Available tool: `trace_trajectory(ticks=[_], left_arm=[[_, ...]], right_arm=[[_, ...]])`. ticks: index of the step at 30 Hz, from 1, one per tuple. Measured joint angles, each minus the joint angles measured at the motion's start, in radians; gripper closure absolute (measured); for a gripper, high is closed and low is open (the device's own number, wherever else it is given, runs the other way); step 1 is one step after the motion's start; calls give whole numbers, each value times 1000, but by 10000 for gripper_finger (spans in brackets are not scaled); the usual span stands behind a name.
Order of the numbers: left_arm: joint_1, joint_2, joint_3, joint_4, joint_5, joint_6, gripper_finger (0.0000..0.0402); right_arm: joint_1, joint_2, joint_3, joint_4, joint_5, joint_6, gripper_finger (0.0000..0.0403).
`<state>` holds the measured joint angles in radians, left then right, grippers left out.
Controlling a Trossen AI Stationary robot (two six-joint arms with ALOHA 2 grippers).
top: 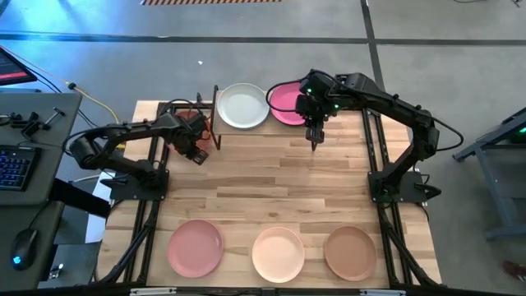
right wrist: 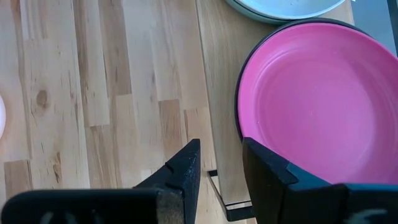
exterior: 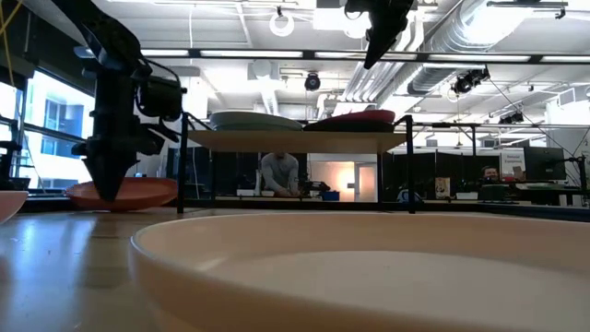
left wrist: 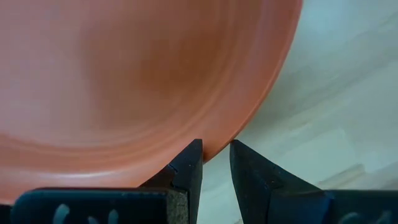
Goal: Place and stack plates onto a shelf
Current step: Stack the orange plate on top of the white plate on the shelf
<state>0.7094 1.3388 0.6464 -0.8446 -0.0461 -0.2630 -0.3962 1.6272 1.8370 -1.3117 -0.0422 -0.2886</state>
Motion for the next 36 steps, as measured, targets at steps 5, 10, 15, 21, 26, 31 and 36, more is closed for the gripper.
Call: trace_trajectory(ticks=[5,10,15,21,26,31,36], left_arm=[[-1,42,0,1,-11,-5,330],[-24,42,0,0,-11,-14,330],[-31,37,0,0,-30,-16,330],[-31,37,0,1,-43,-20,368],[-30,37,0,-3,-46,-24,396],[-32,37,3,-13,-45,-23,399],[-55,30,40,-98,-44,-14,401]], right_arm=[[0,0,0,0,0,17,304],[0,0,0,0,-6,20,304],[0,0,0,0,-13,20,304],[0,0,0,0,-14,19,304],[0,0,0,0,-14,19,304],[0,0,0,0,-14,22,304],[0,0,0,0,-15,22,304]])
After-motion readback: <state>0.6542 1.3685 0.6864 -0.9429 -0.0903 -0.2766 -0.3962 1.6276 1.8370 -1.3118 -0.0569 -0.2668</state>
